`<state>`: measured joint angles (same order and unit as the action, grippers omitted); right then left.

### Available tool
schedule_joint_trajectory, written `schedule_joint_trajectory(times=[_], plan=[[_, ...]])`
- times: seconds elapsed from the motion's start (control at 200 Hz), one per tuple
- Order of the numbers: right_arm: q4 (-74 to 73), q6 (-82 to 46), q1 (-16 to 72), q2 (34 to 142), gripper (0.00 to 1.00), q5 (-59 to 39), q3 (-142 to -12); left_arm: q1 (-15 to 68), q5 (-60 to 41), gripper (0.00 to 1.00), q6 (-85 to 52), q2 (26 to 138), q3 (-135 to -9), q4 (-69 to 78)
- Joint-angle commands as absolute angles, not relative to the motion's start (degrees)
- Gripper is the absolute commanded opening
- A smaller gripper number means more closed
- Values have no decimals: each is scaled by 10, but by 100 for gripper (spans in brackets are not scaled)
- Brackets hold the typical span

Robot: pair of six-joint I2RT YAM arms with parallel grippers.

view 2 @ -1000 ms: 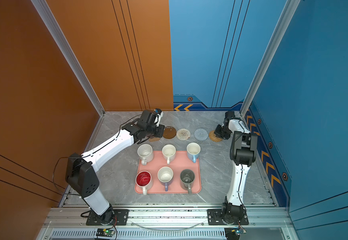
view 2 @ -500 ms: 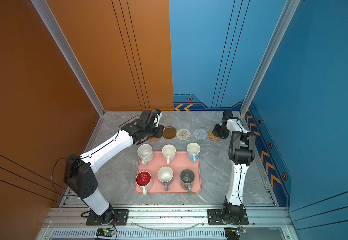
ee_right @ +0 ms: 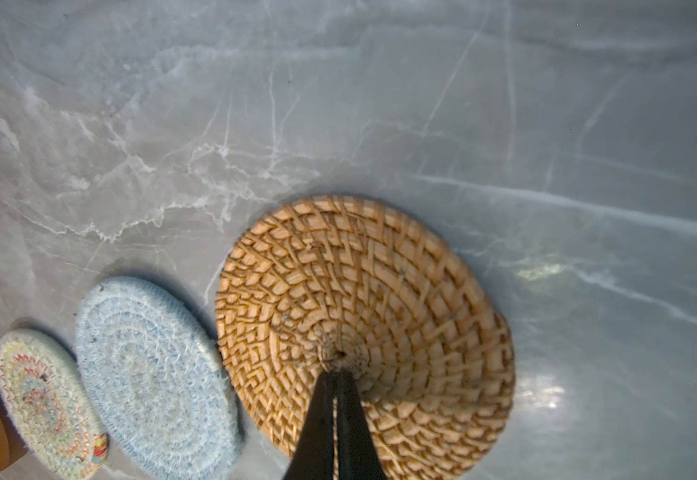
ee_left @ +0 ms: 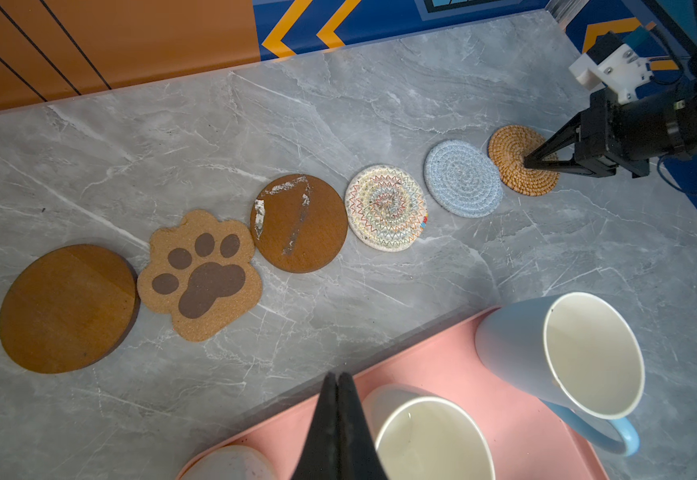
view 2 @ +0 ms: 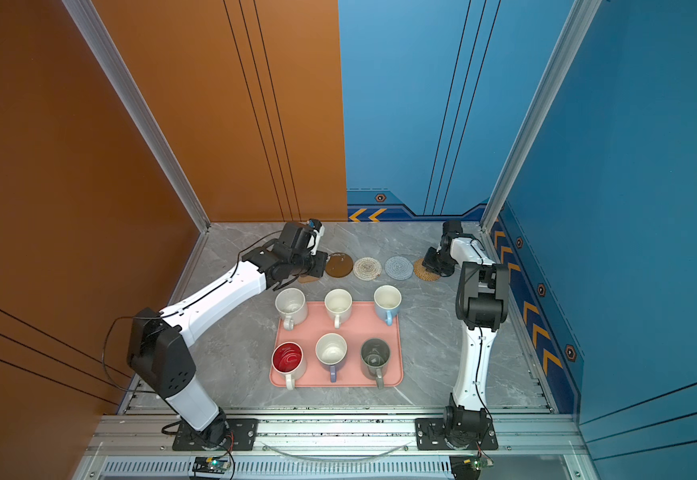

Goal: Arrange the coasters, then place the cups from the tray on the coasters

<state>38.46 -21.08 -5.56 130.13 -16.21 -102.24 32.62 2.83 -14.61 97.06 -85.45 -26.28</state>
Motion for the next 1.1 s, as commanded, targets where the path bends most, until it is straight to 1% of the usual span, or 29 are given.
schedule_joint_trajectory(times=[0.0, 0.185, 0.335, 0.471, 0.606, 0.801, 0.926, 1.011, 1.091], plan=[[422, -219, -46, 1329, 6, -150, -1018, 324, 39, 2, -145, 947, -848, -252], [422, -223, -46, 1311, 11, -151, -1023, 324, 41, 7, -144, 940, -846, -252], [421, -228, -44, 1289, 13, -144, -1025, 324, 45, 14, -145, 929, -843, -253], [408, -233, -42, 1247, 19, -131, -1016, 325, 48, 21, -143, 916, -844, -247], [381, -242, -39, 1192, 21, -130, -988, 325, 49, 26, -143, 904, -847, -240], [365, -247, -16, 1083, 23, -131, -944, 332, 53, 34, -146, 874, -846, -239], [324, -257, 11, 1002, 26, -122, -885, 332, 61, 36, -148, 851, -836, -239], [270, -263, 39, 935, 29, -102, -828, 332, 69, 38, -144, 832, -819, -225], [231, -252, 78, 878, 32, -63, -787, 331, 69, 41, -142, 818, -802, -211]])
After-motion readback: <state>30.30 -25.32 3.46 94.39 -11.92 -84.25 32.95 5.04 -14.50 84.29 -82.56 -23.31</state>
